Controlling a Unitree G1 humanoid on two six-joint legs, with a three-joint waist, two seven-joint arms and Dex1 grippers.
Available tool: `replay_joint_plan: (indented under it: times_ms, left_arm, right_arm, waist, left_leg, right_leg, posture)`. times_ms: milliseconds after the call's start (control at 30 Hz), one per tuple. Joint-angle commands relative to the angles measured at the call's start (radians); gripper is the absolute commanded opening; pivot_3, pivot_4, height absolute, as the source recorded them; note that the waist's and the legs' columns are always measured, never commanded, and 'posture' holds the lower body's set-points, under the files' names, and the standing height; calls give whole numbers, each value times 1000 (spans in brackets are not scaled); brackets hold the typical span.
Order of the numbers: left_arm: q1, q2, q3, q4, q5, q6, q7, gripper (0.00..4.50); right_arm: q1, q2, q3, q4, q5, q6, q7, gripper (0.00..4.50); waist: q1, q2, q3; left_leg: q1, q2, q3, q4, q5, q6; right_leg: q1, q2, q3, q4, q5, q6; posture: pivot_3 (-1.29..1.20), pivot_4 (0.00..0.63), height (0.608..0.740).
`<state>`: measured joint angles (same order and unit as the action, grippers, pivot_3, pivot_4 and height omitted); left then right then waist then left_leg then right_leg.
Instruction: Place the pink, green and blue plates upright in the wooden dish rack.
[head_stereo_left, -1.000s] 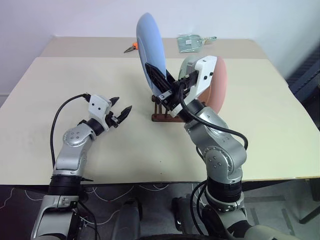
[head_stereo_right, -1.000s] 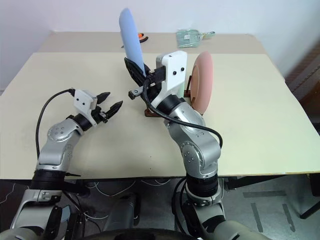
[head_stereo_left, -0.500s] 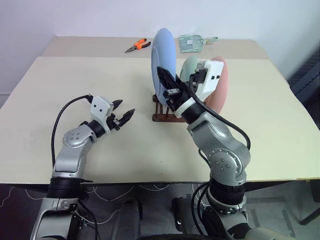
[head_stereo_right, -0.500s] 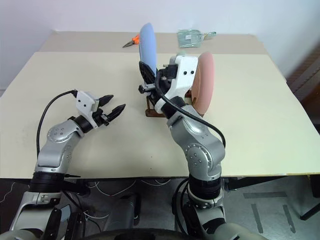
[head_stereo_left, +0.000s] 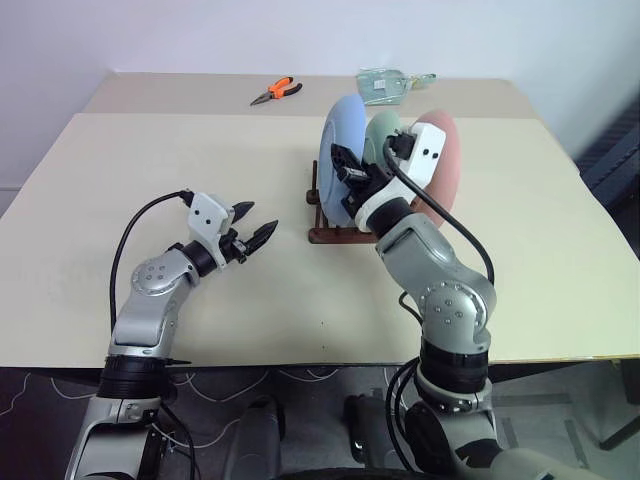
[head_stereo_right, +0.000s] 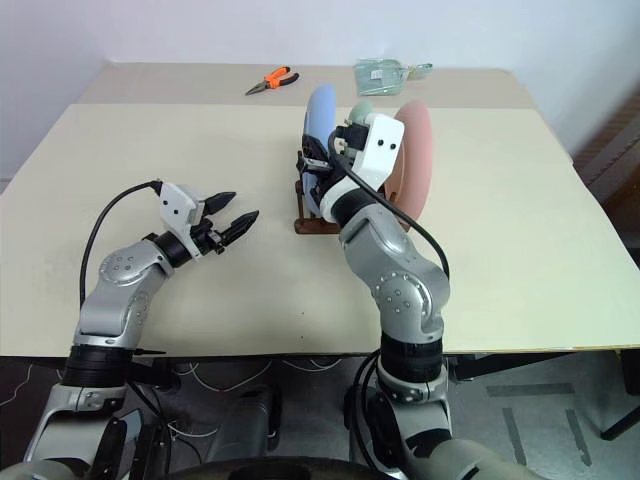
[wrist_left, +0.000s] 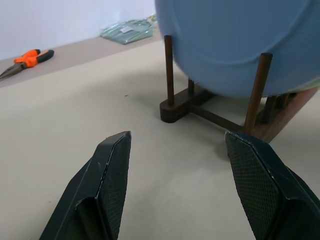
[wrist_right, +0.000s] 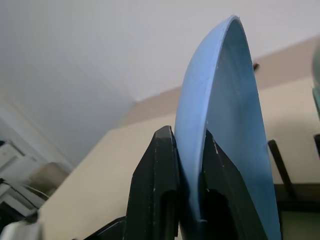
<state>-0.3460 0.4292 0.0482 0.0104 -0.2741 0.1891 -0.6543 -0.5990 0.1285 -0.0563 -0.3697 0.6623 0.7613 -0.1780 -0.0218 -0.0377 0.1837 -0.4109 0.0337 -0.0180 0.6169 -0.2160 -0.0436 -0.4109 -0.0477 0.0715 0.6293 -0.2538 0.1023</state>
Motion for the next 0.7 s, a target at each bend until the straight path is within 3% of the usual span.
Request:
replay_joint_plan:
  times_ms: [33, 200, 533, 700]
  left_arm:
    - [2, -4, 0, -33, -6, -13, -6, 3095]
    - [-1, -7, 3, -23, -4, -19, -6, 3095]
    - [-15, -19, 0, 1, -3, -29, -9, 3095]
    - [-21, -32, -6, 16, 1, -38, -13, 3095]
  right_arm:
    - [-75, 15, -8, -12, 21, -1, 8, 777]
    - [-106, -31, 35, -17, -24, 8, 38, 3119]
    - [-166, -184, 79, -37, -137, -13, 147, 3119]
    - [-154, -197, 74, -34, -119, 24, 183, 3119]
  waist:
    - [0, 0, 0]
    - [-2, 0, 0]
    - [-1, 0, 0]
    - [-1, 0, 0]
  left_leg:
    - [0, 0, 0, 0, 0, 0]
    - [0, 0, 0, -1, 0, 0]
    - [0, 0, 0, -1, 0, 0]
    - [0, 0, 0, -1, 0, 0]
  right_leg:
    - [0, 0, 0, 0, 0, 0]
    - [0, 0, 0, 0, 0, 0]
    - [0, 0, 0, 0, 0, 0]
    - [0, 0, 0, 0, 0, 0]
  posture:
    - [0, 150, 732]
    - [0, 150, 732]
    - [0, 150, 732]
    - [0, 150, 732]
